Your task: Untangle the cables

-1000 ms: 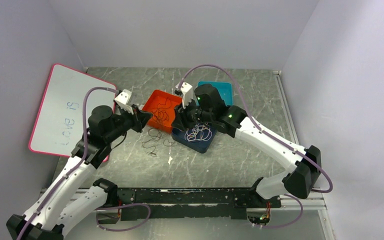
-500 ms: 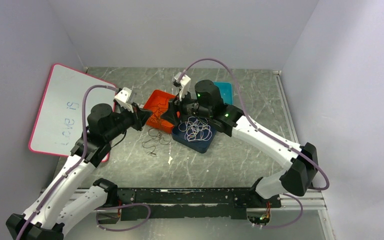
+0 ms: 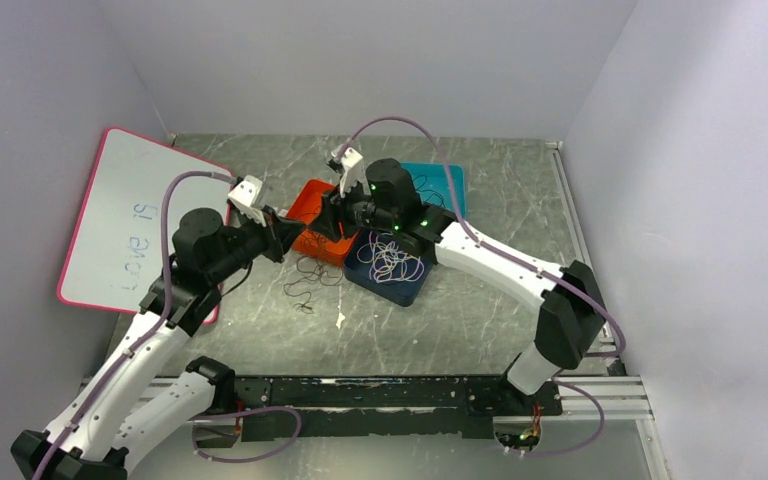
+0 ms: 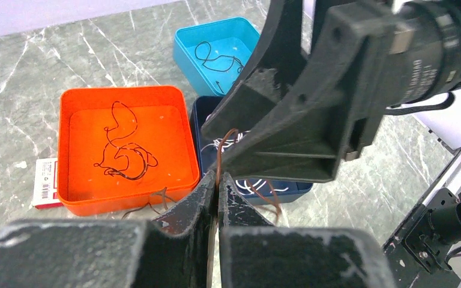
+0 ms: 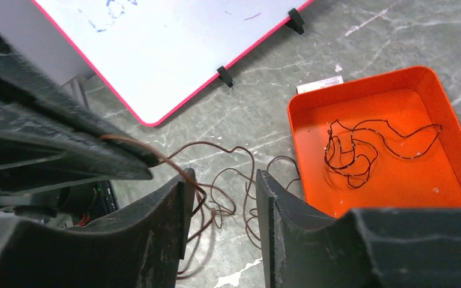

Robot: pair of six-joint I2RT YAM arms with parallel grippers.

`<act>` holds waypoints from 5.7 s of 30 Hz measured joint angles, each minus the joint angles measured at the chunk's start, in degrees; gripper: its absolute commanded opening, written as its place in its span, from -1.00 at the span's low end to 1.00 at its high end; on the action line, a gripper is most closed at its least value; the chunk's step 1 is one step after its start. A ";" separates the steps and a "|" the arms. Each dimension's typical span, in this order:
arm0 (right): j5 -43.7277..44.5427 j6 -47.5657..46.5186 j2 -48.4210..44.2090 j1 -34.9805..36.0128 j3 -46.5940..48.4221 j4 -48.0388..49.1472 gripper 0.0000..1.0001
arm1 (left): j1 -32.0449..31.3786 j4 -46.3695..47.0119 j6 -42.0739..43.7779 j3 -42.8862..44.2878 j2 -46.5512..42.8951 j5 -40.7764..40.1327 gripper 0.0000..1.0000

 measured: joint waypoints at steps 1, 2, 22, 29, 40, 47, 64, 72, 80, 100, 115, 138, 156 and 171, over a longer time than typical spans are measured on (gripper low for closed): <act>0.11 0.04 0.61 0.00 0.15 0.22 -0.24 | 0.00 0.00 0.02 0.00 -0.17 0.00 -0.86; 0.33 0.09 0.98 0.00 0.22 0.37 -0.32 | 0.00 0.00 0.02 0.00 -0.31 0.00 -0.86; 11.43 10.47 2.01 0.22 -18.10 2.93 -0.59 | 0.00 -4.00 -0.07 8.70 -4.02 -6.91 -0.86; 11.41 12.92 -0.07 0.22 -26.14 5.57 -0.45 | 0.00 -5.07 0.00 12.28 -3.93 -8.52 -0.86; 10.25 7.08 -18.34 0.28 -27.54 13.27 0.07 | 0.00 -6.43 0.42 12.85 -2.01 -8.26 -0.86; 5.75 3.17 -16.04 0.26 -12.00 13.68 0.11 | 0.00 -6.54 1.55 12.85 -0.44 -5.77 -0.86; 8.31 -2.78 -4.96 5.35 -0.98 7.10 -0.03 | 0.00 -7.06 2.60 12.85 2.43 -2.51 -0.86; 16.59 -3.43 -2.80 5.57 -0.98 7.50 -0.18 | 0.00 -7.08 2.58 12.85 2.43 -1.68 -0.86; 19.80 -4.09 1.05 6.29 -0.83 8.04 -0.13 | 0.00 -7.15 2.54 12.85 2.19 -1.25 -0.86; 38.45 3.21 1.81 5.33 -13.16 12.46 -0.67 | 0.00 -10.01 2.51 16.55 0.02 -1.29 -0.86; 38.01 6.43 -1.77 3.58 -27.61 14.14 -0.67 | 0.00 -11.65 2.49 21.53 0.31 -3.10 -0.86; 7.63 -5.03 -31.19 3.43 -38.01 18.53 0.65 | 0.00 -13.09 2.49 31.91 8.35 -7.72 -0.86; 4.70 -12.57 -29.77 3.43 -32.72 25.53 0.57 | 0.00 -12.17 2.97 29.09 8.46 -3.76 -0.86; 3.76 -28.30 -18.03 3.65 -33.09 42.69 0.59 | 0.00 -11.17 2.91 28.44 8.41 -1.40 -0.86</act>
